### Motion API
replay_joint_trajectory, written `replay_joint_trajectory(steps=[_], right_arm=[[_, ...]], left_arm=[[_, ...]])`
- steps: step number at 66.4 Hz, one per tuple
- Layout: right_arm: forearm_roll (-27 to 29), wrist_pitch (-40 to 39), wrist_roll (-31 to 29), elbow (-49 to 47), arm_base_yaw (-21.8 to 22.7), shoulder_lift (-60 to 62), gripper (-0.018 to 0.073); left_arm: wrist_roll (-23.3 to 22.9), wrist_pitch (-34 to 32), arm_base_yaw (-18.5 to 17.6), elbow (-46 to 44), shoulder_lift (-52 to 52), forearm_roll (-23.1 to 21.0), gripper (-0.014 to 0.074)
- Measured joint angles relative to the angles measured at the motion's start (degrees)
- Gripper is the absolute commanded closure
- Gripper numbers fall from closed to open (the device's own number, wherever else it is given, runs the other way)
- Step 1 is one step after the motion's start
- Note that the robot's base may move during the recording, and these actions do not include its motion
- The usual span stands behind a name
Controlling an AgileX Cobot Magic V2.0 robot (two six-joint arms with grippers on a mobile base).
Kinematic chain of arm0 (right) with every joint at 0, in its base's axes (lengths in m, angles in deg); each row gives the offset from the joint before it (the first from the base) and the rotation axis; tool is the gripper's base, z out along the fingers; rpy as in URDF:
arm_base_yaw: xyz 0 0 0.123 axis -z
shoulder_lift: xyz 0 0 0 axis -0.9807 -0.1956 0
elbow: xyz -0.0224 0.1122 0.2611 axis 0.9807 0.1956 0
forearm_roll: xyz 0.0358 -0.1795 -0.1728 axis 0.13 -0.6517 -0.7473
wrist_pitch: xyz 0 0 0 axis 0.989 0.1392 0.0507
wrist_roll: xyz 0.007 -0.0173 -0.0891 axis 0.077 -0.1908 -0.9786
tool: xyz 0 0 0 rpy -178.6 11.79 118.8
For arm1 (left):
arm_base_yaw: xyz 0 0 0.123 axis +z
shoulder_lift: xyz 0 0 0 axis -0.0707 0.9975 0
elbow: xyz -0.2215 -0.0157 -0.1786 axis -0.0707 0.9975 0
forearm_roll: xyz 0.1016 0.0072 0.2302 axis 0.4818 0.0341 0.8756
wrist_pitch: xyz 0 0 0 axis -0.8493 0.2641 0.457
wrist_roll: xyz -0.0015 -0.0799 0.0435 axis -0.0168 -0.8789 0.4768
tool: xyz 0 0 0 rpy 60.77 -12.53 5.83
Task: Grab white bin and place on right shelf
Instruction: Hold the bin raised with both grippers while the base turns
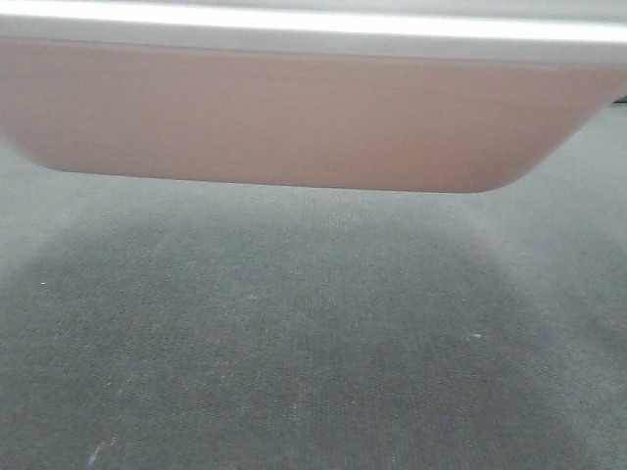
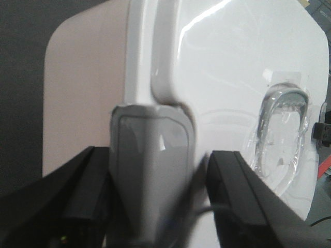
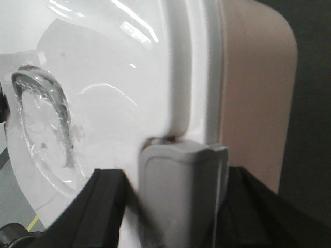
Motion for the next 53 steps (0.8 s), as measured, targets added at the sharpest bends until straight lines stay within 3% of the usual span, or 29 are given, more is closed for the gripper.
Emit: replay_joint_trajectory(steps=[53], right_arm=[[0.0,0.0,0.0,0.0,0.0,0.0,0.0199]], left_arm=[[0.0,0.0,0.0,0.0,0.0,0.0,0.0354]])
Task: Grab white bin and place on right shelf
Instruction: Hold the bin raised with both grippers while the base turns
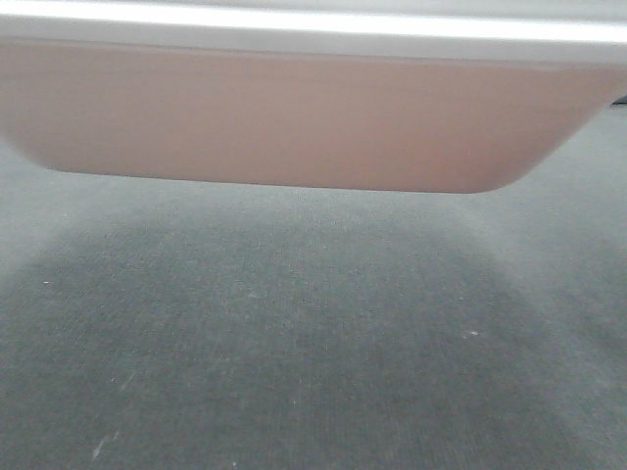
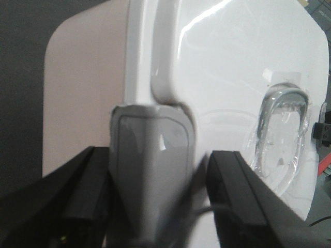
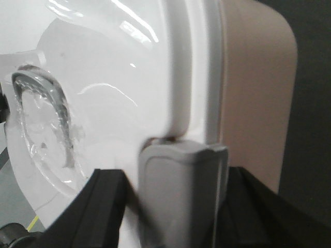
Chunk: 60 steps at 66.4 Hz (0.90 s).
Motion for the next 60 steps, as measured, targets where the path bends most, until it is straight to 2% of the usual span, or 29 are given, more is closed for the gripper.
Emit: replay_joint_trajectory(steps=[60], right_arm=[[0.0,0.0,0.0,0.0,0.0,0.0,0.0199]], left_arm=[[0.0,0.0,0.0,0.0,-0.2,0.0,0.0354]])
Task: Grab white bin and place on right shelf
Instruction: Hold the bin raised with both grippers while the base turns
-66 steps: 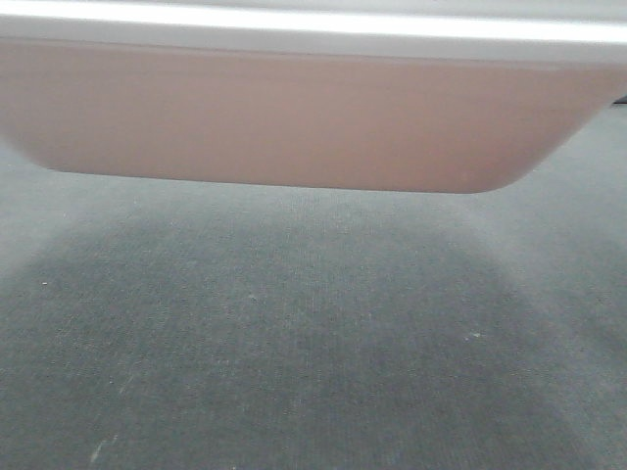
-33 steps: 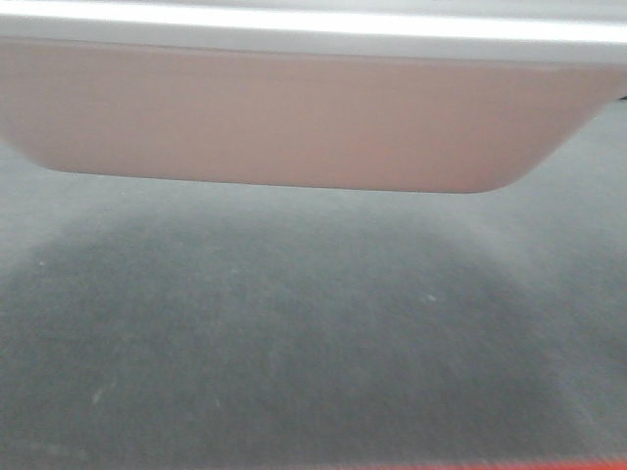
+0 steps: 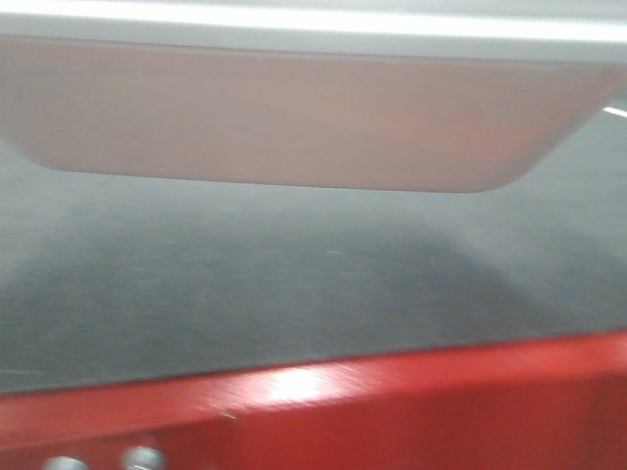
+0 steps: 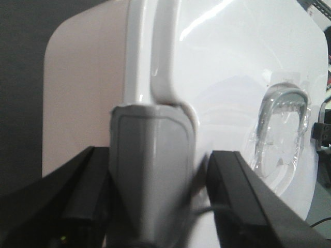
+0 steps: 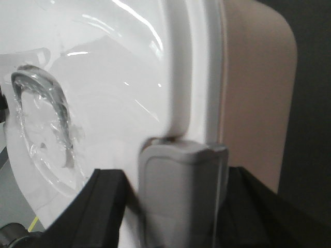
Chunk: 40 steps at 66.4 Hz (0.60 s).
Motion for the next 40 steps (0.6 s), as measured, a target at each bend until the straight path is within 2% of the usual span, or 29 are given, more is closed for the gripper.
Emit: replay_joint_trajectory(steps=[40], right_arm=[[0.0,0.0,0.0,0.0,0.0,0.0,0.0199]], left_arm=[[0.0,0.0,0.0,0.0,-0.1,0.0,0.0354]])
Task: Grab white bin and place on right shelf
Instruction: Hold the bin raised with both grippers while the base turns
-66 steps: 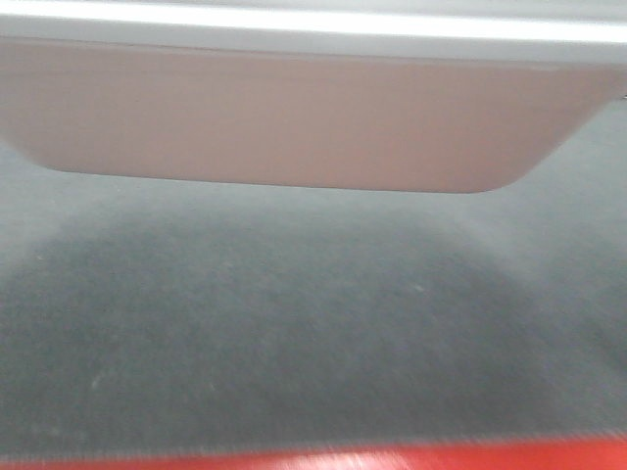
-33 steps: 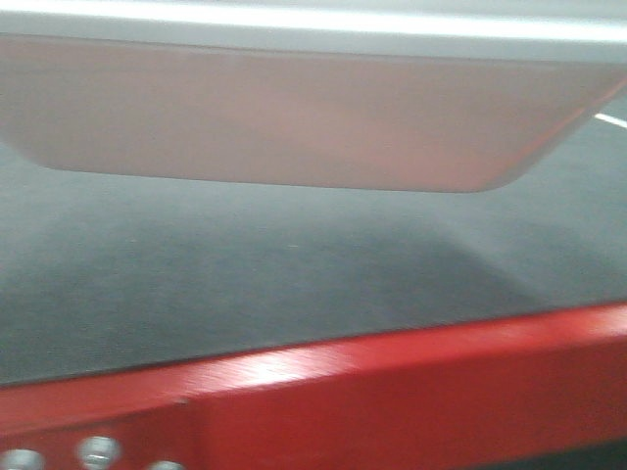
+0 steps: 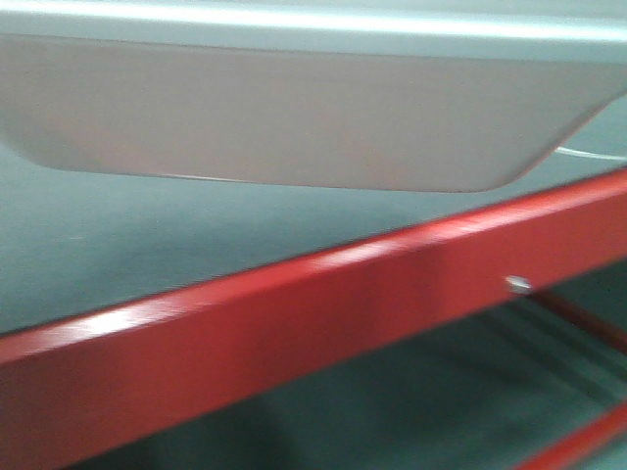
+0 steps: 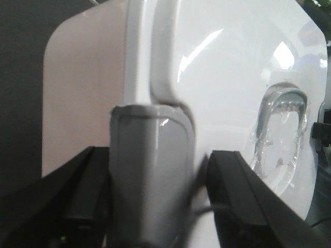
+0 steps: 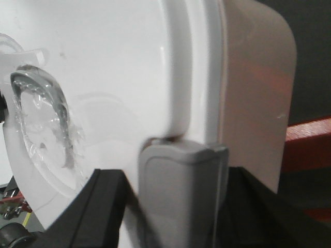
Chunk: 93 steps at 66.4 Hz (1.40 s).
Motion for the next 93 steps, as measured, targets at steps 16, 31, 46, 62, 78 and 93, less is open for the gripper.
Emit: replay_joint_trajectory(steps=[16,31,46,62,78,93], right_arm=[[0.0,0.0,0.0,0.0,0.0,0.0,0.0199],[0.0,0.0,0.0,0.0,0.0,0.0,0.0199],[0.0,0.0,0.0,0.0,0.0,0.0,0.0199],[0.0,0.0,0.0,0.0,0.0,0.0,0.0199],[0.0,0.0,0.0,0.0,0.0,0.0,0.0199],[0.0,0.0,0.0,0.0,0.0,0.0,0.0199]], left_arm=[[0.0,0.0,0.0,0.0,0.0,0.0,0.0354],[0.0,0.0,0.0,0.0,0.0,0.0,0.0354],[0.0,0.0,0.0,0.0,0.0,0.0,0.0354],[0.0,0.0,0.0,0.0,0.0,0.0,0.0354],[0.0,0.0,0.0,0.0,0.0,0.0,0.0354],[0.0,0.0,0.0,0.0,0.0,0.0,0.0354]])
